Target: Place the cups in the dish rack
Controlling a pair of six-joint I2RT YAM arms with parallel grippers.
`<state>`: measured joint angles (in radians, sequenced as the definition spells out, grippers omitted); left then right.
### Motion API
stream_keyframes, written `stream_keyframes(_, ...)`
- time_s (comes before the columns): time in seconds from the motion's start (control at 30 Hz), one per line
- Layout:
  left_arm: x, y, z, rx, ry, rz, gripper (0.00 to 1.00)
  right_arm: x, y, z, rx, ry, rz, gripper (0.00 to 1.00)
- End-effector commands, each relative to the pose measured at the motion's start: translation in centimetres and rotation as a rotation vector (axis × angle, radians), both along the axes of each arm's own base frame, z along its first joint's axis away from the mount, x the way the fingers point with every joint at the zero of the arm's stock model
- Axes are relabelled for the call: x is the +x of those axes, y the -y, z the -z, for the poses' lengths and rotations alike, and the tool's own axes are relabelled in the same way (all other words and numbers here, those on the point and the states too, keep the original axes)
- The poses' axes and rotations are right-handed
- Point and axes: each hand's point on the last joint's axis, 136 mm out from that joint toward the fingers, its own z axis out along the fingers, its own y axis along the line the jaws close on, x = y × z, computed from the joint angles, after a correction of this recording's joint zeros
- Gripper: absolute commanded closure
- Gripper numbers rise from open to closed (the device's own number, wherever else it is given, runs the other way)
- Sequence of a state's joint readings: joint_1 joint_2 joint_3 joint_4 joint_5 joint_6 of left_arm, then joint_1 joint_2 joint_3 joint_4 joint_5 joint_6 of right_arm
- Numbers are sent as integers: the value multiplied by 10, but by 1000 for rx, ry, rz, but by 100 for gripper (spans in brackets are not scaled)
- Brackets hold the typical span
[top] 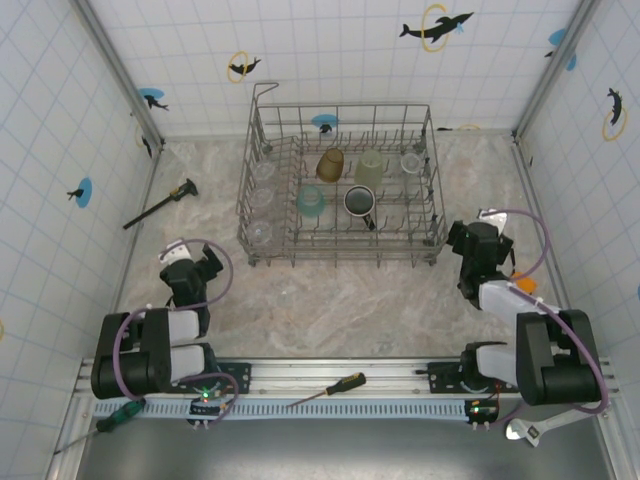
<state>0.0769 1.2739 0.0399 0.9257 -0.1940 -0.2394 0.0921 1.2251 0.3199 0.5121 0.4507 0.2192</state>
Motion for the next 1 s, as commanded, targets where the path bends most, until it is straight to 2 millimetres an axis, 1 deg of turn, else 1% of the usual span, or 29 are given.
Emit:
stream_keyframes(0.0,2,-1,-15,70,72,9,3,-2,2,-4,-10,90,9,0)
stream_keyframes(0.07,1,0,-15,82,78,14,3,-7,5,-3,-27,121,16,0)
stream_keyframes(0.17,0,3,-11,95,83,32,3,-15,6,3,-53,133,6,0)
stream_keyframes(0.27,2,15,-8,123,82,95,3,-25,9,11,-64,142,14,0)
stream_keyframes(0.33,4,25,-2,145,66,149,3,-27,9,21,-66,93,12,0)
stream_keyframes(0.37,8,27,-9,160,96,154,2,-30,10,23,-68,97,15,0)
stream_keyframes(0.43,5,27,0,154,49,156,2,-41,9,25,-63,131,7,0)
stream_keyframes(0.5,7,27,-5,163,72,154,2,-49,11,27,-56,158,15,0)
stream_keyframes(0.53,6,27,-2,159,59,156,2,-51,13,26,-53,180,25,0)
stream_keyframes(0.57,6,27,-1,157,53,156,2,-52,11,23,-70,197,13,0)
stream_keyframes(0.63,7,27,-2,159,59,157,2,-46,1,32,-69,143,-50,0)
stream_keyframes(0.67,6,27,-1,156,52,158,2,-43,-5,32,-66,139,-82,0)
stream_keyframes(0.7,6,27,-1,158,56,158,2,-43,-11,31,-63,153,-121,0)
stream_keyframes(0.73,6,27,-2,158,57,158,3,-44,-14,36,-52,144,-145,0)
stream_keyframes(0.77,6,27,-1,156,53,158,2,-44,-9,26,-71,199,-118,0)
stream_keyframes(0.8,7,28,-1,156,53,161,2,-46,-9,32,-66,174,-120,0)
stream_keyframes(0.83,7,28,-1,149,54,165,2,-45,-9,41,-49,122,-114,0)
stream_keyframes(0.87,8,29,0,139,50,175,2,-41,-4,39,-38,131,-86,0)
stream_keyframes(0.9,9,29,1,131,48,178,2,-41,-4,33,-47,166,-88,0)
stream_keyframes(0.93,9,28,1,131,50,177,2,-43,-5,33,-55,166,-97,0)
stream_keyframes(0.97,9,29,1,131,50,178,2,-42,-6,37,-56,142,-99,0)
